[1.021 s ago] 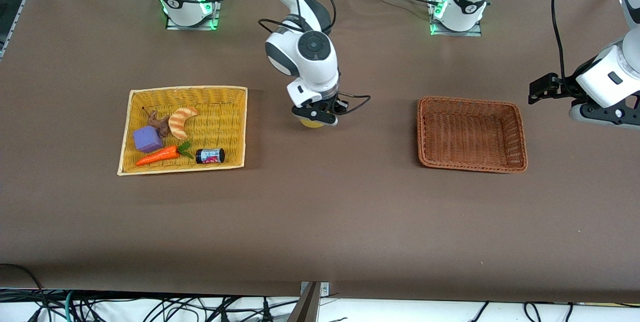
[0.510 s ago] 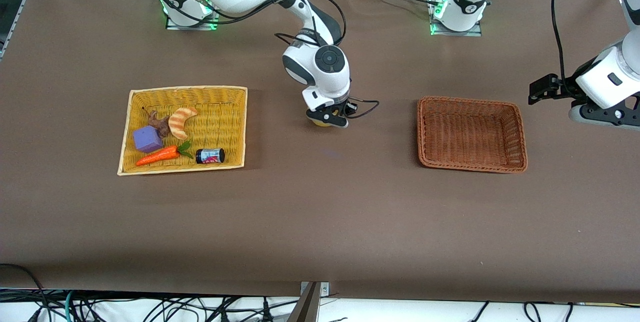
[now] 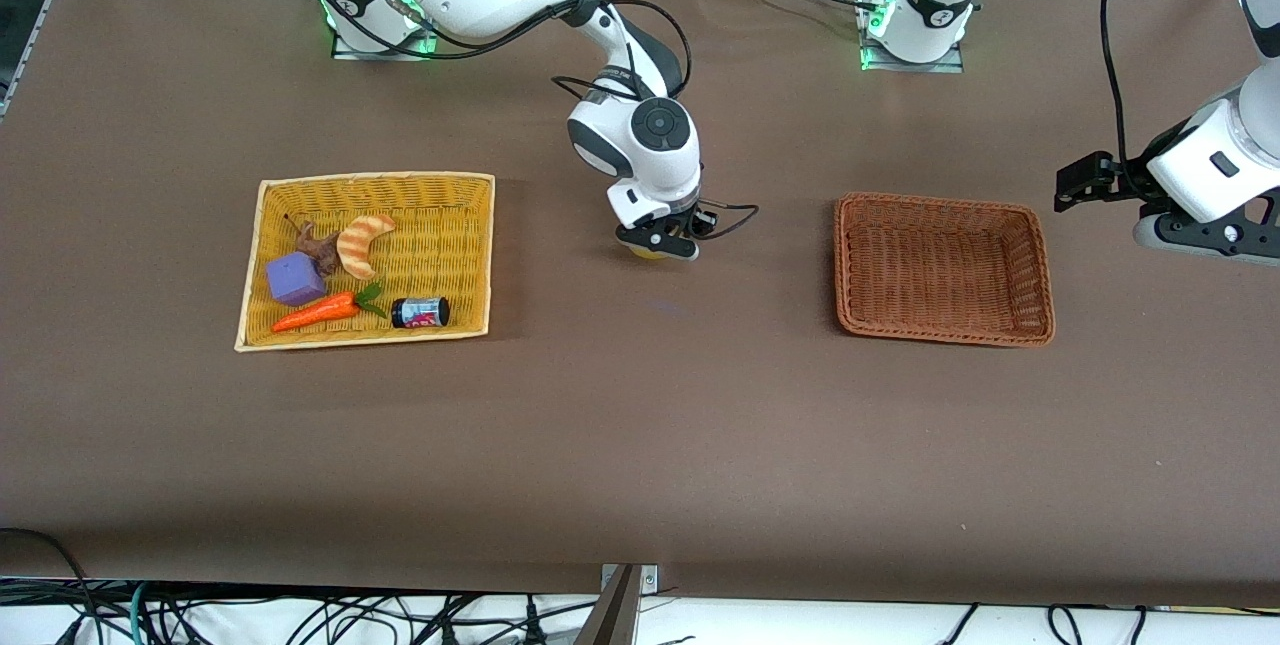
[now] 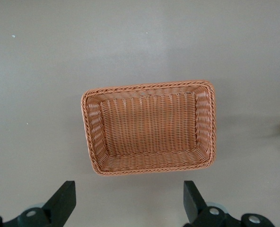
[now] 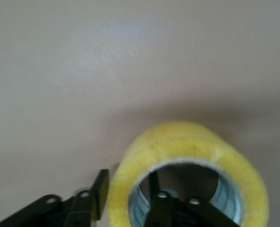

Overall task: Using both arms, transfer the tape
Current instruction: 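Carry the tape with the right gripper while the left gripper approaches, then set the tape upright on the table and release the right gripper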

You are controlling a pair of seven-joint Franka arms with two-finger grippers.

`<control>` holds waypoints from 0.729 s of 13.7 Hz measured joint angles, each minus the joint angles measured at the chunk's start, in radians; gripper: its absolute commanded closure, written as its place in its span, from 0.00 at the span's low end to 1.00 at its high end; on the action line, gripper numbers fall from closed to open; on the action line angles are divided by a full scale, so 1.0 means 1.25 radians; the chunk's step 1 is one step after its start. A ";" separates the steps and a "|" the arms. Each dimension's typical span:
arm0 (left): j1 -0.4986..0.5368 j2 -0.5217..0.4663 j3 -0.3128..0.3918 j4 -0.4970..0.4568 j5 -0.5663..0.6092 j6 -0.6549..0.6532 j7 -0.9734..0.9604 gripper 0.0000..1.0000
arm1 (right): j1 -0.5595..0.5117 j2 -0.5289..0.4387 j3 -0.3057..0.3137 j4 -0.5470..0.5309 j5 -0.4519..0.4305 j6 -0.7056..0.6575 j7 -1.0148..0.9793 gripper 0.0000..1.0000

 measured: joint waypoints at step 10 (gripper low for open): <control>-0.004 0.042 -0.115 -0.017 -0.051 0.027 -0.105 0.00 | -0.165 -0.249 -0.024 0.130 -0.023 -0.495 -0.428 0.00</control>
